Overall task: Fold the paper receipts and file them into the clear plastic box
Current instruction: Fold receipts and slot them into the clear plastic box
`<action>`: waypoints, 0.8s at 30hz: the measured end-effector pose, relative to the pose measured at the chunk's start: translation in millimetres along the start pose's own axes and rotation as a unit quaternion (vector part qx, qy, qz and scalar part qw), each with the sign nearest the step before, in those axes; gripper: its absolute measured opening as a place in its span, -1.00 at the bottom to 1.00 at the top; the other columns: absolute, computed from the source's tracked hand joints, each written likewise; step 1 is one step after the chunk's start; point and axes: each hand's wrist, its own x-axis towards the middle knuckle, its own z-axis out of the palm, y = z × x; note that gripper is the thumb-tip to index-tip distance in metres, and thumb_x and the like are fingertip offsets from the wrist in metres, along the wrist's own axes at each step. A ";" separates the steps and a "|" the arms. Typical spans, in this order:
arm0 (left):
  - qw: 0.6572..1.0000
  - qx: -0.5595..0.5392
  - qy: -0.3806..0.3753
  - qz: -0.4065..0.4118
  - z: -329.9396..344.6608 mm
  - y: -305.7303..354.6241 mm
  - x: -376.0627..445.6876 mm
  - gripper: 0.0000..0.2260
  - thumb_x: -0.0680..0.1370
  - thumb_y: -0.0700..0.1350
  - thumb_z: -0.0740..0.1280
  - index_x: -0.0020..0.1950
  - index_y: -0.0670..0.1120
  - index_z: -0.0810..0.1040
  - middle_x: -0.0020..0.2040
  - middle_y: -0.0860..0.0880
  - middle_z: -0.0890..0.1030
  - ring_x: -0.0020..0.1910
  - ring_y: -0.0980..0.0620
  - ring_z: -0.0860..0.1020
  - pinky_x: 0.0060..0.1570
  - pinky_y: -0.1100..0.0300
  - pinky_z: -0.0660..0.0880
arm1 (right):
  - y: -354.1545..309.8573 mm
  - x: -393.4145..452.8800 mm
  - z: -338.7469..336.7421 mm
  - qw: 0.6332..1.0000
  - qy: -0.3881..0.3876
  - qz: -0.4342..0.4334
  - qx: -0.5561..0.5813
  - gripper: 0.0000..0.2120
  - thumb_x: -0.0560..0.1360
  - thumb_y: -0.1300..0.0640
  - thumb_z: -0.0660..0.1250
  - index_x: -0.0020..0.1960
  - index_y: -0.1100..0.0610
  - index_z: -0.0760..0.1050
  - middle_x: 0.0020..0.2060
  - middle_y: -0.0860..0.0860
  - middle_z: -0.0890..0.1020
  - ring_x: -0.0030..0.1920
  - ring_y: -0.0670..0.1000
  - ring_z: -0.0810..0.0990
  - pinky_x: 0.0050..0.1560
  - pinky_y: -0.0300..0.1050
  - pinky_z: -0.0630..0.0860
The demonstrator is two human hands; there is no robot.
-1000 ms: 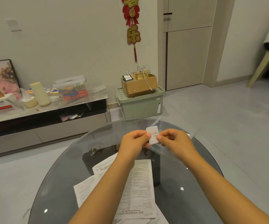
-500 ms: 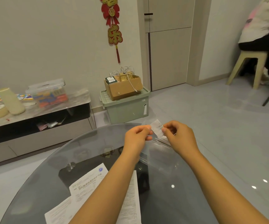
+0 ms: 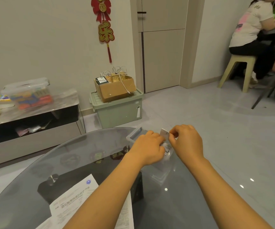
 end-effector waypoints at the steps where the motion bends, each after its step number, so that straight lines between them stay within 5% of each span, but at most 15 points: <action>1: 1.000 0.008 -0.004 -0.001 1.1 -0.6 0.8 -0.44 0.40 0.02 -0.07 0.28 -0.09 0.47 0.23 -0.04 0.49 0.24 -0.03 0.34 0.19 0.05 0.34 | 0.3 0.4 1.6 1.000 0.001 -0.006 -0.007 -0.87 0.48 0.18 0.29 -0.15 0.18 0.60 -0.21 0.05 0.62 -0.08 0.07 0.48 -0.23 -0.11 0.36; 5: 1.000 -0.006 0.002 -0.012 3.3 -0.9 -0.9 -0.45 0.41 0.03 -0.08 0.23 -0.10 0.52 0.15 -0.04 0.50 0.19 -0.01 0.34 0.13 0.10 0.37 | -3.0 1.5 4.1 0.998 -0.033 -0.021 -0.058 -0.86 0.48 0.21 0.27 -0.10 0.20 0.61 -0.13 0.08 0.60 -0.02 0.10 0.46 -0.18 -0.17 0.24; 12: 0.992 -0.108 0.061 -0.035 4.2 2.6 -8.7 -0.64 0.57 -0.11 0.08 0.35 -0.10 0.40 0.30 -0.06 0.45 0.27 -0.02 0.37 0.19 0.12 0.34 | -19.4 10.8 -4.9 0.954 -0.128 0.016 -0.271 -0.79 0.52 0.15 0.17 0.10 0.07 0.50 0.11 0.01 0.50 0.19 0.06 0.42 0.12 -0.12 0.30; 20: 1.000 0.016 0.021 -0.010 7.4 1.1 -3.1 -0.42 0.42 0.01 -0.14 0.35 0.07 0.43 0.29 -0.01 0.43 0.25 0.00 0.28 0.16 0.09 0.27 | -5.9 7.0 2.8 0.985 -0.136 0.092 -0.042 -0.82 0.52 0.17 0.24 0.00 0.16 0.61 0.04 0.10 0.42 -0.04 0.13 0.52 -0.19 -0.13 0.39; 24: 0.999 0.042 -0.010 -0.031 4.5 5.8 -0.8 -0.38 0.41 0.04 -0.18 0.39 0.08 0.40 0.26 -0.07 0.41 0.26 -0.04 0.27 0.22 0.03 0.19 | 8.4 4.0 5.1 0.988 -0.088 0.088 0.093 -0.84 0.53 0.18 0.26 -0.02 0.16 0.61 0.03 0.09 0.47 -0.23 -0.03 0.47 -0.25 -0.28 0.34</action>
